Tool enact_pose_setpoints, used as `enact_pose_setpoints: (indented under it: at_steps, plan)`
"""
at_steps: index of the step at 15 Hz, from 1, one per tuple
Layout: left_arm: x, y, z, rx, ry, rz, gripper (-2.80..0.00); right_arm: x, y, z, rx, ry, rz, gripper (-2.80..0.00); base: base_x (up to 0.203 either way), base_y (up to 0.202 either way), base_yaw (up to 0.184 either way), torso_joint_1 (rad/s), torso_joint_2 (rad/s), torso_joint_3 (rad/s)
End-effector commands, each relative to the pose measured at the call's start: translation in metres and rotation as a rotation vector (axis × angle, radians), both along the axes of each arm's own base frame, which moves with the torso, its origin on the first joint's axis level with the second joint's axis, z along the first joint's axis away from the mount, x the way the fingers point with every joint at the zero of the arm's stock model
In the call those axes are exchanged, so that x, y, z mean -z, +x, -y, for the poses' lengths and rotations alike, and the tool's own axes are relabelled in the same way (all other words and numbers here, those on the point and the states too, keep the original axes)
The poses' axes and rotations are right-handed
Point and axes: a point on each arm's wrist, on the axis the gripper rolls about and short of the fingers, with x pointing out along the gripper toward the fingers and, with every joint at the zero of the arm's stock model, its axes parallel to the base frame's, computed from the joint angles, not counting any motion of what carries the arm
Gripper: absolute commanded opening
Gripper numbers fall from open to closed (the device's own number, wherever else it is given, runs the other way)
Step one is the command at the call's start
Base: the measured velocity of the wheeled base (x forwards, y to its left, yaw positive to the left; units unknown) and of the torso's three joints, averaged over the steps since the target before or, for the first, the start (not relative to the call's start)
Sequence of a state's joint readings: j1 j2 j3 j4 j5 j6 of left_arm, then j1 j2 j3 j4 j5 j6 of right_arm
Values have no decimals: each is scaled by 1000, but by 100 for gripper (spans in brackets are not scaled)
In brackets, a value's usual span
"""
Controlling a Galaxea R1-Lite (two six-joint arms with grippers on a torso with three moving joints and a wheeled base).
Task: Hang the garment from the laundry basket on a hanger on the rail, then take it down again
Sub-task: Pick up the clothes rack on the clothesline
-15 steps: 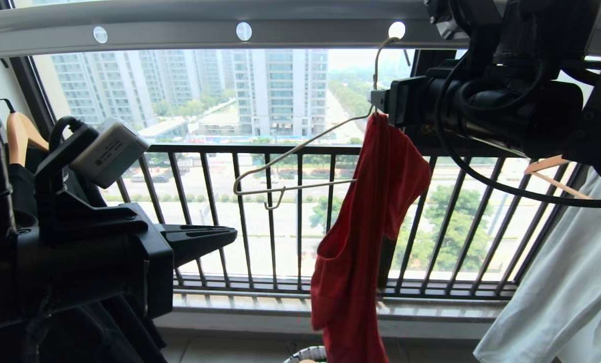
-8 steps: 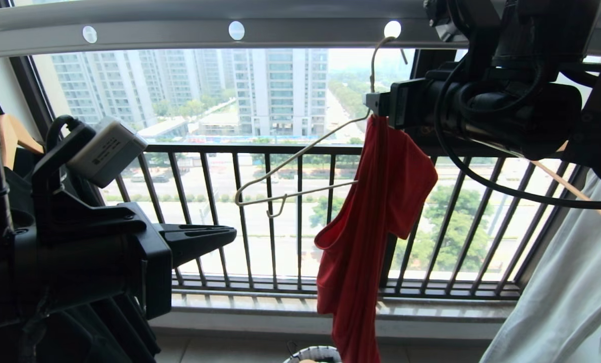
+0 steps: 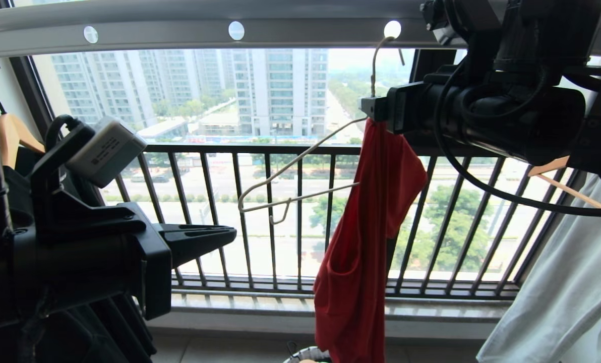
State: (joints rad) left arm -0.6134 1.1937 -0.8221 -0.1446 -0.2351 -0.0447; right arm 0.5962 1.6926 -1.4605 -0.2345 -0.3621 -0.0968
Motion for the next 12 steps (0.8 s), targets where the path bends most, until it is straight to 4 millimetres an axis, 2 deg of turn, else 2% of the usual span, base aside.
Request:
enact_pose_setpoints:
  at_steps: [1,4,5,12]
  plan:
    - [-1,-1,-1,1,-5,5,-280,0,5,-4,0,-13,6,0,0,0,0,0,0,0]
    - [-2,-2,-1,1,-7,8,-280,1,12,-8,4,-30,12,0,0,0,0,0,0,0]
    - [-2,-2,-1,1,-8,9,-280,1,13,-8,4,-34,13,-280,0,0,0,0,0,0]
    - [-4,-4,-3,0,-11,16,-280,-2,16,-9,7,-30,22,-280,0,0,0,0,0,0]
